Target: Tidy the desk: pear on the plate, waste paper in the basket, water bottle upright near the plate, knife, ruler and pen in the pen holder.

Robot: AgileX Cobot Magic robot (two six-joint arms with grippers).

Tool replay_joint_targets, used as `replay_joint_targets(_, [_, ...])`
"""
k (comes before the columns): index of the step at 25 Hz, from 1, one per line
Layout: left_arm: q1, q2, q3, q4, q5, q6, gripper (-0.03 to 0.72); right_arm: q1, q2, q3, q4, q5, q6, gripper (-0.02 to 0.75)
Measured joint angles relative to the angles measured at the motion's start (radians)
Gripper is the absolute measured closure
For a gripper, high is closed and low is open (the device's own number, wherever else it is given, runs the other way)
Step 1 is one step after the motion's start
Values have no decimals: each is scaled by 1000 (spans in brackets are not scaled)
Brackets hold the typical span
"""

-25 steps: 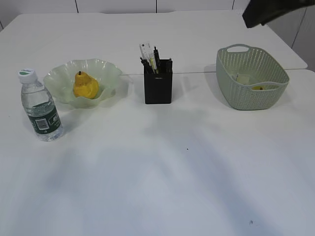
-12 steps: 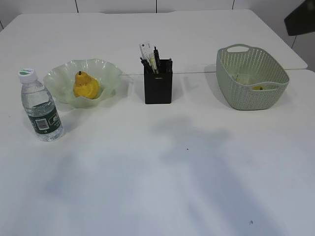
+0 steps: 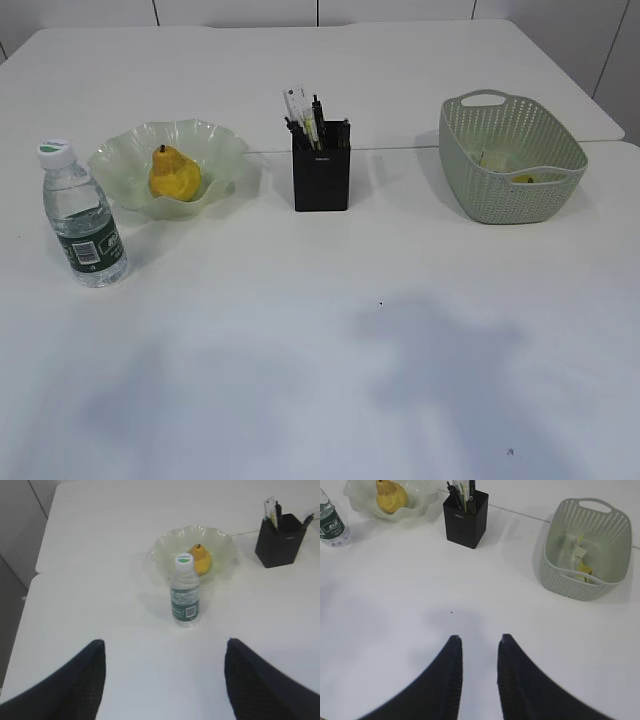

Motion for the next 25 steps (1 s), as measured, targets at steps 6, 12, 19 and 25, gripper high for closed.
replay_joint_targets(6, [0,-7,0,-81,0,75,162,0,-123,105,0,0,0,525])
replay_joint_targets(12, [0,-9,12,-142,0,119,162,0,-222,177,10,20,0,525])
replay_joint_targets(19, [0,-13,43,-147,-2,126,162,0,-239,184,14,88,0,525])
replay_joint_targets(25, [0,-13,43,-156,-13,127,162,0,-239,184,5,92,0,471])
